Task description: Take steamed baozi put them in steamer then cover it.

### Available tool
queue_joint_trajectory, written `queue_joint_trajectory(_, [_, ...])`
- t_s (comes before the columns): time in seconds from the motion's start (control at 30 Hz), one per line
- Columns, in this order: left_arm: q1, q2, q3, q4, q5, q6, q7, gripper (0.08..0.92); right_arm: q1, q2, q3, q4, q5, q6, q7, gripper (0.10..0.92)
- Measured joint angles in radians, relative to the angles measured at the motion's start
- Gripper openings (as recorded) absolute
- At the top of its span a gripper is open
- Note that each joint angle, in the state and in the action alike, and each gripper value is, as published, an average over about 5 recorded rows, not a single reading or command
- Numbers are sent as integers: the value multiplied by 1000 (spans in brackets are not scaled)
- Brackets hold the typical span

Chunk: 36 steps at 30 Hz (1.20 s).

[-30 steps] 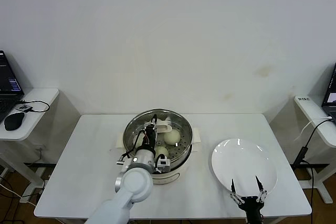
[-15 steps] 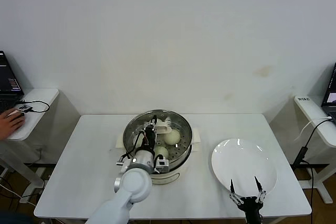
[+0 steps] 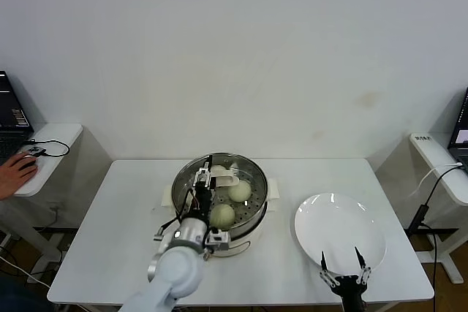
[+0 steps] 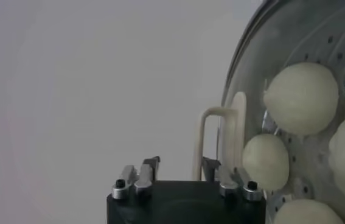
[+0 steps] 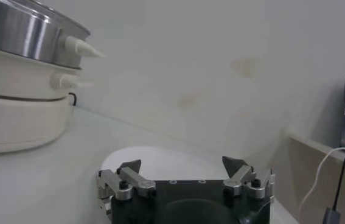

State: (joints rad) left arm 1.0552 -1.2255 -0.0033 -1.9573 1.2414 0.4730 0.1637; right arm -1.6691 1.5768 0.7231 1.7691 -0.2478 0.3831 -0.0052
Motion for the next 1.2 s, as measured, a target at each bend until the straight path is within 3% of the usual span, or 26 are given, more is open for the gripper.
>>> queue_joint_trajectory(0.23, [138, 36, -43, -117, -65, -39, -79, 812, -10, -1, 5, 9, 9, 0, 0, 823])
queue_joint_trajectory(0.43, [306, 43, -109, -212, -242, -123, -210, 823, -9, -6, 11, 15, 21, 2, -8, 823])
queue_joint_trajectory(0.7, [531, 28, -306, -256, -712, -344, -362, 823, -29, -41, -5, 55, 70, -14, -39, 823])
queue_joint_trajectory(0.93, [686, -2, -448, -277, -1068, -468, -423, 823, -68, -126, -14, 106, 154, -54, -70, 823])
queue_joint_trajectory(1.2, [818, -50, -526, -250, -1260, -596, -429, 823, -103, -197, -28, 139, 224, -85, -98, 823])
